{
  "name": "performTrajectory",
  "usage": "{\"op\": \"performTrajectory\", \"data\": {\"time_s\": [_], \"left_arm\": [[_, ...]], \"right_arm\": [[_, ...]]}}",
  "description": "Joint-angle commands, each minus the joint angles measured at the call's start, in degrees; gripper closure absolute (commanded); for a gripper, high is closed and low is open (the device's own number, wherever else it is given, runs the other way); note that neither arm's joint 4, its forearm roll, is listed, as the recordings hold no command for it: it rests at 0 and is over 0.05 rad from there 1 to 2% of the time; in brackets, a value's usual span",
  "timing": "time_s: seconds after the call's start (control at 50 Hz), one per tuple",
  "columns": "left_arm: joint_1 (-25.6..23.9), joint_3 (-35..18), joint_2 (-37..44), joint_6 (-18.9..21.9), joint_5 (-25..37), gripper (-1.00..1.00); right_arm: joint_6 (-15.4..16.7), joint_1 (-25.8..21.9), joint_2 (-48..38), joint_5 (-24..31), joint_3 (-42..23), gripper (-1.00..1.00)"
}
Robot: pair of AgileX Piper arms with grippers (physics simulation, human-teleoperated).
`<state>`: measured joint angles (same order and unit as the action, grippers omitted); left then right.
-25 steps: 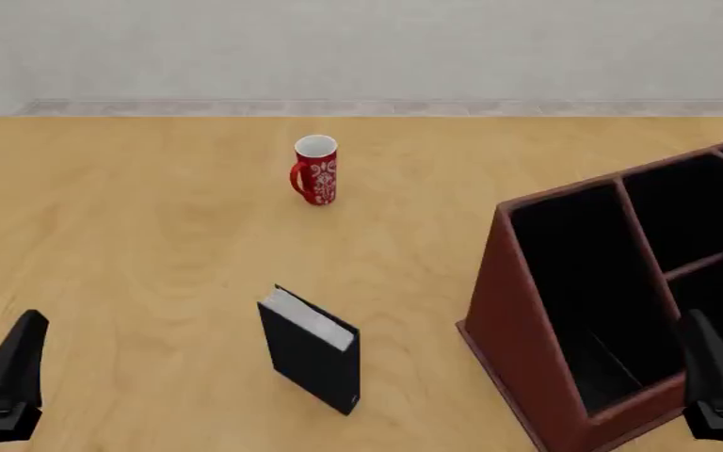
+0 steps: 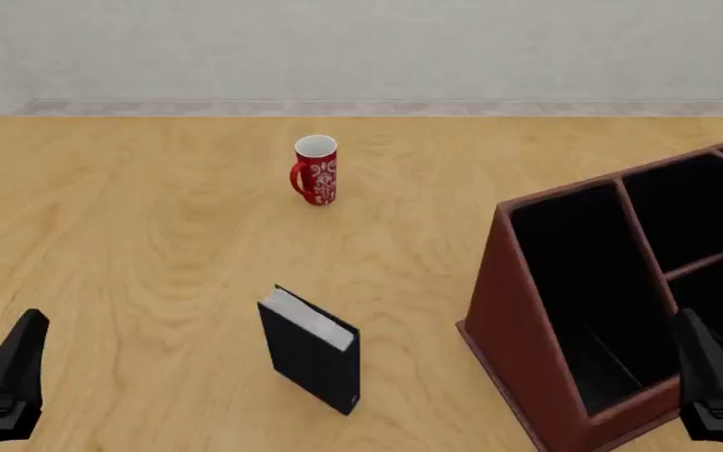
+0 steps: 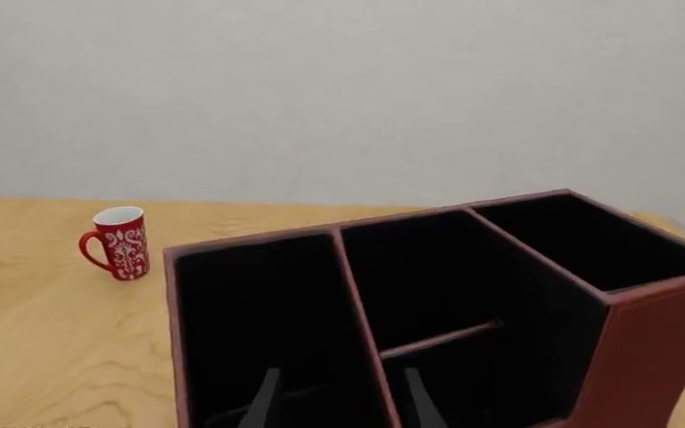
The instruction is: Pick up the book and place it in the left compartment of the caddy.
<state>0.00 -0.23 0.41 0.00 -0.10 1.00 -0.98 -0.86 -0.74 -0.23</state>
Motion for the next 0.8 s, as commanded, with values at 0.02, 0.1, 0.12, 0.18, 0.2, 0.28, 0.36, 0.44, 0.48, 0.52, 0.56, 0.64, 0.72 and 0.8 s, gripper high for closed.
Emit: {"op": "performTrajectory", "data": {"time_s": [0.02,0.1,0.12,0.18,0.2,0.28,0.36,0.44,0.48,0.52,0.56,0.64,0.72,0.8], "left_arm": [[0.0,-0.01,0.02,0.0,-0.01,-1.0],[0.0,-0.01,0.02,0.0,-0.01,-1.0],[0.0,-0.01,0.02,0.0,-0.01,-1.0],[0.0,-0.01,0.02,0.0,-0.01,-1.0],[0.0,-0.01,0.02,0.0,-0.01,-1.0],[0.0,-0.01,0.02,0.0,-0.01,-1.0],[0.0,-0.01,0.02,0.0,-0.01,-1.0],[0.0,-0.01,0.02,0.0,-0.01,-1.0],[0.0,-0.01,0.02,0.0,-0.01,-1.0],[0.0,-0.01,0.02,0.0,-0.01,-1.0],[0.0,-0.01,0.02,0.0,-0.01,-1.0],[0.0,-0.01,0.02,0.0,-0.01,-1.0],[0.0,-0.01,0.02,0.0,-0.01,-1.0],[0.0,-0.01,0.02,0.0,-0.01,-1.0]], "right_arm": [[0.77,-1.99,0.07,0.3,-0.84,-1.0],[0.73,-3.86,-0.34,1.31,-2.59,-1.0],[0.77,-4.39,-0.43,1.69,-3.06,-1.0],[1.02,-5.98,0.24,3.6,-4.42,-1.0],[0.93,-6.49,-0.57,3.41,-4.91,-1.0],[2.02,-9.54,-0.39,5.4,-6.91,-1.0],[2.73,-13.07,-2.07,6.23,-9.05,-1.0],[3.19,-15.9,-4.01,6.53,-11.16,-1.0],[3.89,-16.88,-5.35,6.23,-12.09,-1.0],[5.0,-17.42,-6.51,5.84,-12.91,-1.0],[5.67,-18.45,-8.78,5.72,-14.36,-1.0],[6.1,-21.44,-12.34,5.52,-16.72,-1.0],[7.26,-24.82,-15.23,5.87,-18.38,-1.0],[7.79,-25.06,-19.04,5.78,-20.52,-1.0]]}}
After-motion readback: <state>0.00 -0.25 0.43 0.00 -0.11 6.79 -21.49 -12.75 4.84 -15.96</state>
